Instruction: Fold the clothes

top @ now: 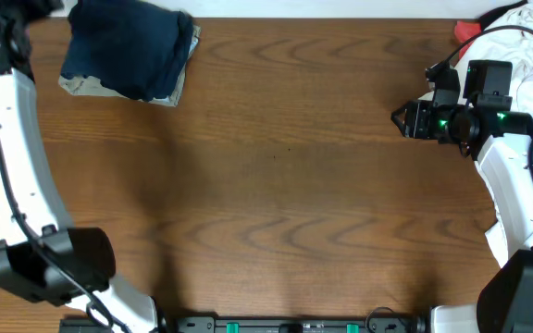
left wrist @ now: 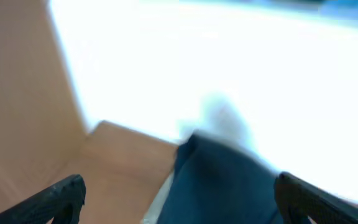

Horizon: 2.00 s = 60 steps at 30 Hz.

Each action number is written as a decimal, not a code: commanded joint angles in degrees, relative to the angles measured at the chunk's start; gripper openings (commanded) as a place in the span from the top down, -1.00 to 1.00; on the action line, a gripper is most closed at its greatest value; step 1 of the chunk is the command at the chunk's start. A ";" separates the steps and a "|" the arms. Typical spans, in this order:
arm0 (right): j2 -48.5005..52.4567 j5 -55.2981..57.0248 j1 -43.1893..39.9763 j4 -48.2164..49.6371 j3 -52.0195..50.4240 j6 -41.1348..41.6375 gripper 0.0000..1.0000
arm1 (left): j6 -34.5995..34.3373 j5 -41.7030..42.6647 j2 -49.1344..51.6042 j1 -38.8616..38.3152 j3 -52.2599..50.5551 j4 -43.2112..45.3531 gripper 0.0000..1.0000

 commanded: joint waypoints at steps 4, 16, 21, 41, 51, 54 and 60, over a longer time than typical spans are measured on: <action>0.37 0.37 1.01 -0.15 -0.28 -0.90 0.04 | 3.39 3.39 12.70 -5.29 -1.27 6.03 -0.96; 0.37 1.46 1.01 -1.79 -0.28 -2.21 0.01 | 10.82 2.45 35.36 -10.03 -1.27 16.04 -0.96; 0.37 1.84 1.01 -1.75 -0.28 -2.19 -0.01 | 10.23 2.45 40.09 -10.03 -1.29 16.61 -0.96; 0.37 1.79 1.03 -1.55 -0.28 -2.16 -0.05 | 10.69 2.40 17.88 -9.64 -0.87 -9.07 -0.92; 0.37 1.81 1.07 -1.95 -0.28 -2.16 -0.06 | 10.38 4.17 26.64 -9.25 -6.71 -10.67 0.88; 0.37 1.81 1.07 -1.86 -0.28 -2.16 -0.07 | 10.40 7.26 29.09 -9.60 -6.71 -11.10 0.87; 0.37 1.81 1.07 -1.97 -0.28 -2.16 -0.07 | 9.99 8.66 31.04 -10.32 -6.69 -10.75 0.88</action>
